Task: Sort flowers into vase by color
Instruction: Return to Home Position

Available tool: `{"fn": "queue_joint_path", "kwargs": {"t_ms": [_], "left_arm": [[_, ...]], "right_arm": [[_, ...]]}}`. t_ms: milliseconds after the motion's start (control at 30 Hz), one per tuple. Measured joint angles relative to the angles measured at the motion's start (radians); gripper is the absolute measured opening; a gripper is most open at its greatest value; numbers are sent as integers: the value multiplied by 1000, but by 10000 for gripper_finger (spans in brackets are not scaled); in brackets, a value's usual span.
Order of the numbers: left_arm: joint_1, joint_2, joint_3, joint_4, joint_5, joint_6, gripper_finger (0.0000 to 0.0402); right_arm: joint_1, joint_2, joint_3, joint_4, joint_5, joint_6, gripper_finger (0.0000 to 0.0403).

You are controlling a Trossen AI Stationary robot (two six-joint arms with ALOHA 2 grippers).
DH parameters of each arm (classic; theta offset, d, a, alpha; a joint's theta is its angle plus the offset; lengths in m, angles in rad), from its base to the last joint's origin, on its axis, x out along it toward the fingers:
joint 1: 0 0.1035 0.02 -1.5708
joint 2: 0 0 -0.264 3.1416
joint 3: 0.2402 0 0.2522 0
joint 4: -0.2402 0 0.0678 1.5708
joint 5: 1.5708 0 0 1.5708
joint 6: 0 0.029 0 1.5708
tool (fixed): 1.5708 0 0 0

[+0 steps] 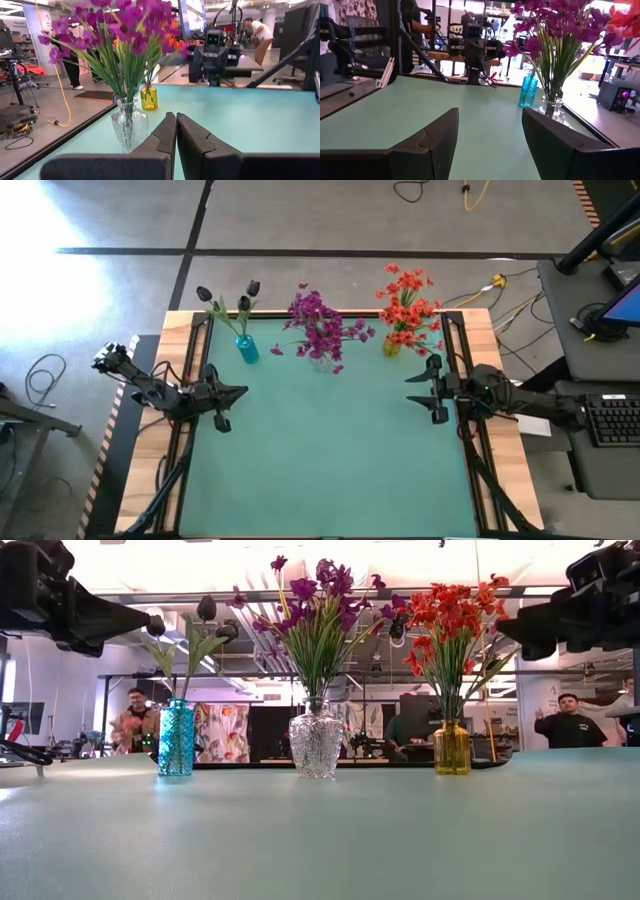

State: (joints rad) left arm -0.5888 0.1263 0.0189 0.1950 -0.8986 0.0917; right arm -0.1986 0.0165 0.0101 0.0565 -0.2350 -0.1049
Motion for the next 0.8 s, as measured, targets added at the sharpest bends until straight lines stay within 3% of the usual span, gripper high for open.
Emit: {"fn": "queue_joint_path", "kwargs": {"t_ms": [800], "left_arm": [[0,54,0,-3,0,0,0]], "right_arm": [[0,31,0,0,1,0,212]]}}
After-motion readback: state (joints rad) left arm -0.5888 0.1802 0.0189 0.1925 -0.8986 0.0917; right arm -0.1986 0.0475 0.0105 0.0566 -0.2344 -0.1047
